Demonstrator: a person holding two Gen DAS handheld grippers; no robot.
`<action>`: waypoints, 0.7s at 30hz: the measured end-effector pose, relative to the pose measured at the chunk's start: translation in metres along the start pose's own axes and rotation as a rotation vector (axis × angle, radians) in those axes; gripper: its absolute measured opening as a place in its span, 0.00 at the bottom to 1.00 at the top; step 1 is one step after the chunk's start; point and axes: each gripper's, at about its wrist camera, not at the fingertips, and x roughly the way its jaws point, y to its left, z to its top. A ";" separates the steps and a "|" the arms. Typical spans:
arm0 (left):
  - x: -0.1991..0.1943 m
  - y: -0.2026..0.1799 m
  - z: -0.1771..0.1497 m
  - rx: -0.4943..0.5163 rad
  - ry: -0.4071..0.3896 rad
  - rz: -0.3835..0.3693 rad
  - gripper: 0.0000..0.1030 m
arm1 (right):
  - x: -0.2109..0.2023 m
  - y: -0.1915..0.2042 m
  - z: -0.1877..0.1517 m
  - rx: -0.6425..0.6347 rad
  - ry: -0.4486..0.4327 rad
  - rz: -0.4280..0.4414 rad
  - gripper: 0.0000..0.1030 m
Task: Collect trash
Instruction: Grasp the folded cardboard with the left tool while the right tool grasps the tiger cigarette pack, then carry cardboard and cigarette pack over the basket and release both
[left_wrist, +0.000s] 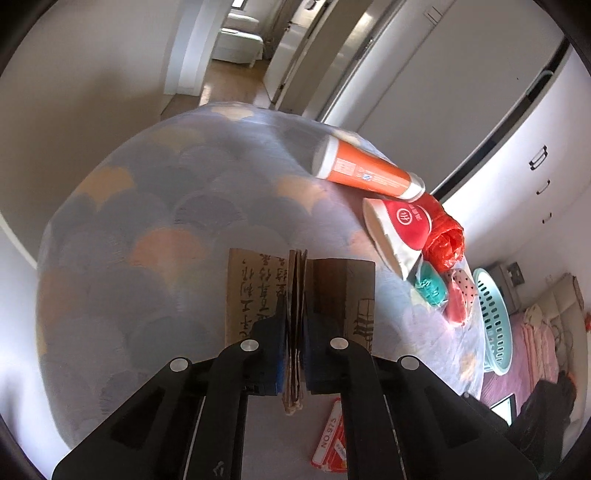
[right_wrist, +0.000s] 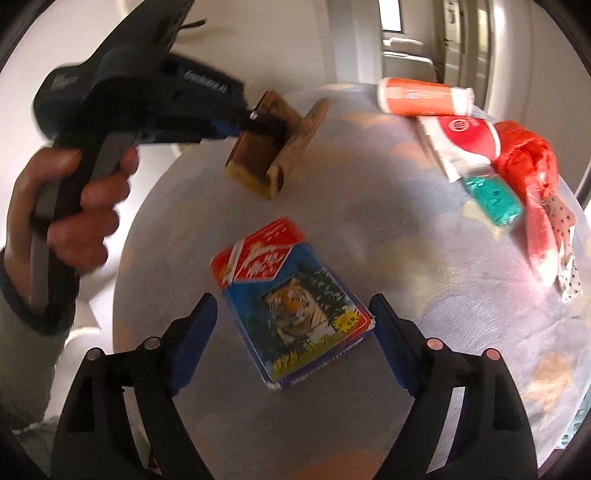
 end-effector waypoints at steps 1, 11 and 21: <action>-0.001 0.002 -0.001 -0.003 0.000 -0.001 0.05 | 0.001 0.004 -0.001 -0.017 0.003 -0.010 0.77; -0.013 0.005 -0.003 -0.009 -0.009 -0.026 0.05 | 0.019 0.024 0.009 -0.048 -0.016 -0.098 0.69; -0.009 -0.041 0.002 0.082 -0.010 -0.074 0.05 | -0.035 -0.009 0.000 0.075 -0.135 -0.168 0.66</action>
